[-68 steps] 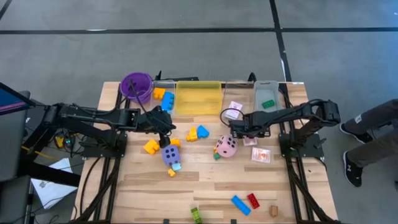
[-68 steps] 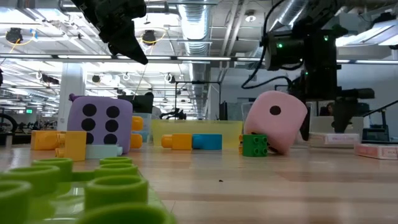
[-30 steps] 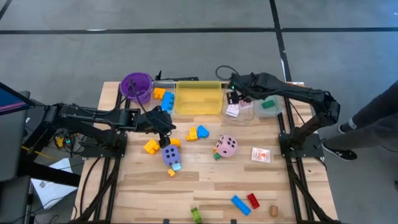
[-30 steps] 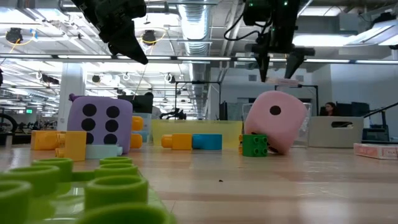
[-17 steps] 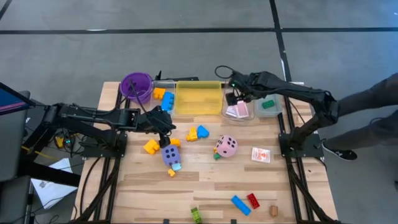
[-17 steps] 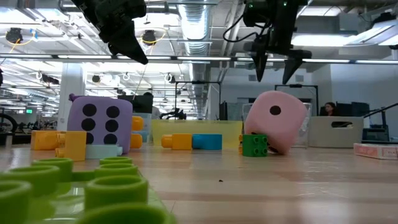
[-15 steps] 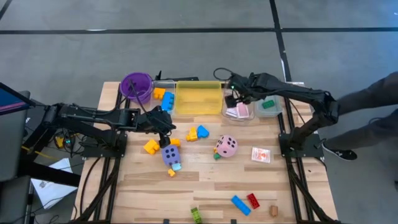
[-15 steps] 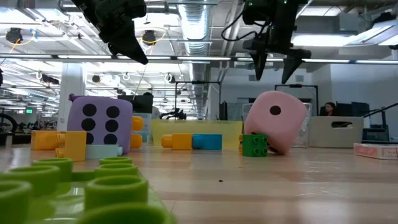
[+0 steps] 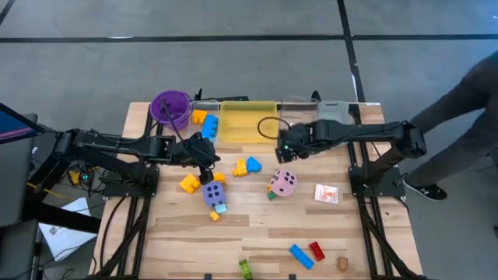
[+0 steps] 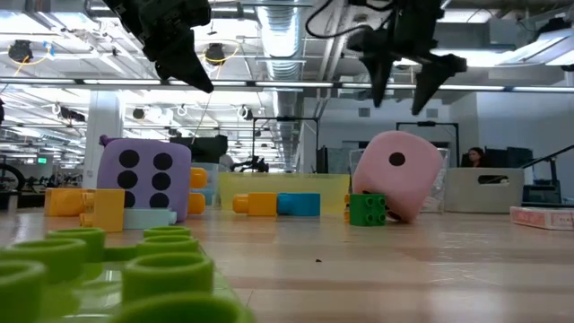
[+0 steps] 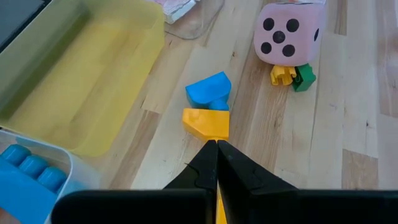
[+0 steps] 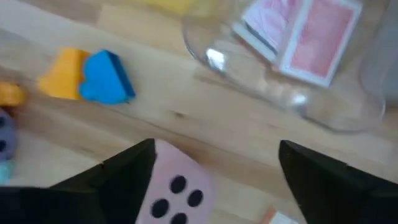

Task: Pick & Place Toys
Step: Adjust the transparent bin

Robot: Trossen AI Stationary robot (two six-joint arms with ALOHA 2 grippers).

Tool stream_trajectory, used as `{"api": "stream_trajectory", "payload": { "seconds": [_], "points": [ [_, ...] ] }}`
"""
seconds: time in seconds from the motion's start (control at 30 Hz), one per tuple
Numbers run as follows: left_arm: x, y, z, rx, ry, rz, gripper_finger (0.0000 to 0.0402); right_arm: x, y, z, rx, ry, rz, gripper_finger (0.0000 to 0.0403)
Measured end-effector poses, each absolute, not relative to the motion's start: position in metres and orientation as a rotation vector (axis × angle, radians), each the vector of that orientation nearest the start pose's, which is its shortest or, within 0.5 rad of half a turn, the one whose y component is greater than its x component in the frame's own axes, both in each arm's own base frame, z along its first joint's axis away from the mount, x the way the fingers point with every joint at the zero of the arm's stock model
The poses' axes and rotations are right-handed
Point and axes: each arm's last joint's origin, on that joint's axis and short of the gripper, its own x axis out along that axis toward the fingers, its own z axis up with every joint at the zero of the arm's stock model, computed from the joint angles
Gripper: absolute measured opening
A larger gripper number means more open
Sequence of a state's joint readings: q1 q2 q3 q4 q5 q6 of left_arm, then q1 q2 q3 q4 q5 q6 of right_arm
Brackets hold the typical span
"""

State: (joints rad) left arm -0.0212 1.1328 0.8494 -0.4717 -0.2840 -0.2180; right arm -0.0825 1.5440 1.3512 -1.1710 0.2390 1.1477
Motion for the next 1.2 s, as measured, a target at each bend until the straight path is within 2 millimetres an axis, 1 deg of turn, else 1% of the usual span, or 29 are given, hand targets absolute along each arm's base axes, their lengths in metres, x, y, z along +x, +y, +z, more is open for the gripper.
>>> {"api": "stream_trajectory", "payload": {
  "seconds": [0.1, 0.17, 0.23, 0.4, 0.47, 0.57, 0.67, 0.87, 1.07, 1.2],
  "points": [
    [0.230, 0.003, 0.266, -0.091, 0.717, 0.330, 0.0000, 0.279, -0.025, 0.271, 0.839, 1.076, -1.035, 0.0266],
    [0.230, 0.003, 0.266, -0.092, 0.717, 0.330, 0.0000, 0.275, -0.025, 0.261, 0.831, 1.105, -1.061, 0.0224],
    [0.230, 0.003, 0.266, -0.091, 0.717, 0.330, 0.0000, 0.274, -0.027, 0.257, 0.813, 1.095, -1.083, 0.0180],
    [0.230, 0.003, 0.266, -0.091, 0.717, 0.330, 0.0000, 0.275, -0.036, 0.250, 0.794, 1.039, -1.109, 0.0080],
    [0.230, 0.003, 0.266, -0.091, 0.717, 0.330, 0.0000, 0.275, -0.041, 0.249, 0.802, 1.036, -1.122, 0.0051],
    [0.230, 0.003, 0.266, -0.091, 0.717, 0.330, 0.0000, 0.274, -0.047, 0.248, 0.816, 1.032, -1.139, 0.0019],
    [0.230, 0.003, 0.266, -0.091, 0.717, 0.330, 0.0000, 0.273, -0.050, 0.248, 0.835, 1.042, -1.133, 0.0003],
    [0.230, 0.003, 0.266, -0.091, 0.717, 0.330, 0.0000, 0.273, -0.048, 0.248, 0.875, 1.081, -1.087, 0.0002],
    [0.230, 0.003, 0.266, -0.091, 0.717, 0.330, 0.0000, 0.273, -0.050, 0.248, 0.893, 1.091, -1.083, 0.0002],
    [0.230, 0.003, 0.266, -0.091, 0.717, 0.330, 0.0000, 0.277, -0.053, 0.236, 0.927, 1.167, -1.084, 0.0001]
  ]
}}
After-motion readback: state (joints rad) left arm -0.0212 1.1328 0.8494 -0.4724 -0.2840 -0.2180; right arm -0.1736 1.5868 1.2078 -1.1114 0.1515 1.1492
